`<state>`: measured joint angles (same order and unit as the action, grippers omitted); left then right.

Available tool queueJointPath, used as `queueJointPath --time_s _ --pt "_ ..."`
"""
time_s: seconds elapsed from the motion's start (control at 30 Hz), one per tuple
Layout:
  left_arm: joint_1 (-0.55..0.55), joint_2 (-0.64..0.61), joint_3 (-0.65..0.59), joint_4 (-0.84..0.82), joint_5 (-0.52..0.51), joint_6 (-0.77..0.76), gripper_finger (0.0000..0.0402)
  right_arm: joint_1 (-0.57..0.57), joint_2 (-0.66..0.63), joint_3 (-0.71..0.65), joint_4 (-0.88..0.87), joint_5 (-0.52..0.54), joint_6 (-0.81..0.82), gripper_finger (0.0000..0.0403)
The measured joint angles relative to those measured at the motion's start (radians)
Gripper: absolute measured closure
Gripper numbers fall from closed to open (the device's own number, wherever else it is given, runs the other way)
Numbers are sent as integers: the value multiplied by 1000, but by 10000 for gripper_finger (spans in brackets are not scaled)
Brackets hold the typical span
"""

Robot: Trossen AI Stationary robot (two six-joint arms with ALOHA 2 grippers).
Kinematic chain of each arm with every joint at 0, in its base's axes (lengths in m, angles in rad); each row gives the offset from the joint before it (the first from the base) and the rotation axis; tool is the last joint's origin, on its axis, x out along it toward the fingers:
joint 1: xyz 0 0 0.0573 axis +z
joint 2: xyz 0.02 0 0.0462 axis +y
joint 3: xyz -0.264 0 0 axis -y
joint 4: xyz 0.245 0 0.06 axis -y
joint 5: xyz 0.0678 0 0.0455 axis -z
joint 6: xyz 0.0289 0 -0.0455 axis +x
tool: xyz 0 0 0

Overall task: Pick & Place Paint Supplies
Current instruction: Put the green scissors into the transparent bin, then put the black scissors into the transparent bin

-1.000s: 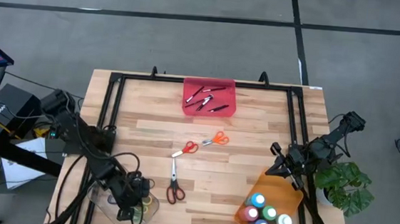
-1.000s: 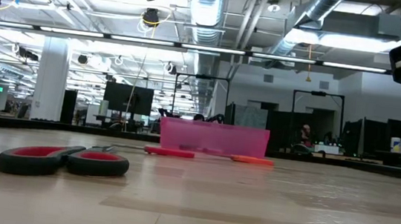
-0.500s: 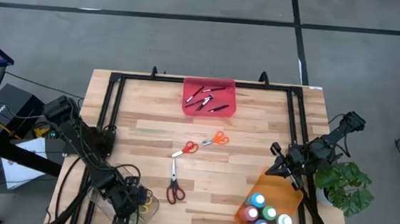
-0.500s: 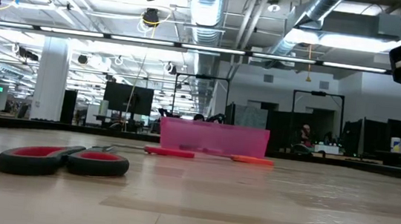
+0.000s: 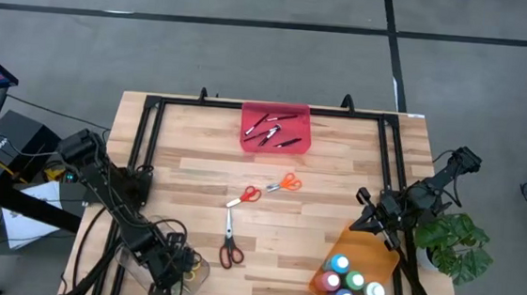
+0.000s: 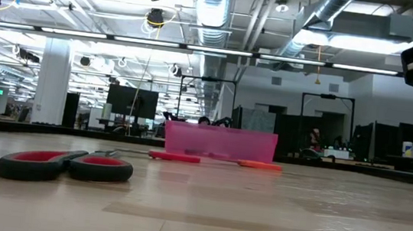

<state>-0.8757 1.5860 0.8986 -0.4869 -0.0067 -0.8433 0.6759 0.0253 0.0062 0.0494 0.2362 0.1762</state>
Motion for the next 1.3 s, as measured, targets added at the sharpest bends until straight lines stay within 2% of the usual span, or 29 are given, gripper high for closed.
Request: queueJointPath --time_s 0.67,0.8,0.9,1.0,1.07,1.13,1.23,1.3 --pt "2 -7 0 4 61 -31 335 0 0 0 0 0 0 395" --pt "31 -71 16 20 112 -76 314 0 0 0 0 0 0 395" --pt "67 -164 22 17 108 -130 293 0 0 0 0 0 0 395" --pt "128 -276 23 37 101 -247 271 0 0 0 0 0 0 395" --pt "177 -353 23 119 70 -309 260 0 0 0 0 0 0 395" --pt "226 -420 23 249 0 -299 253 0 0 0 0 0 0 395" --pt "290 -487 26 429 -158 -162 254 0 0 0 0 0 0 395" --pt "336 -491 59 454 -223 -42 263 0 0 0 0 0 0 395"
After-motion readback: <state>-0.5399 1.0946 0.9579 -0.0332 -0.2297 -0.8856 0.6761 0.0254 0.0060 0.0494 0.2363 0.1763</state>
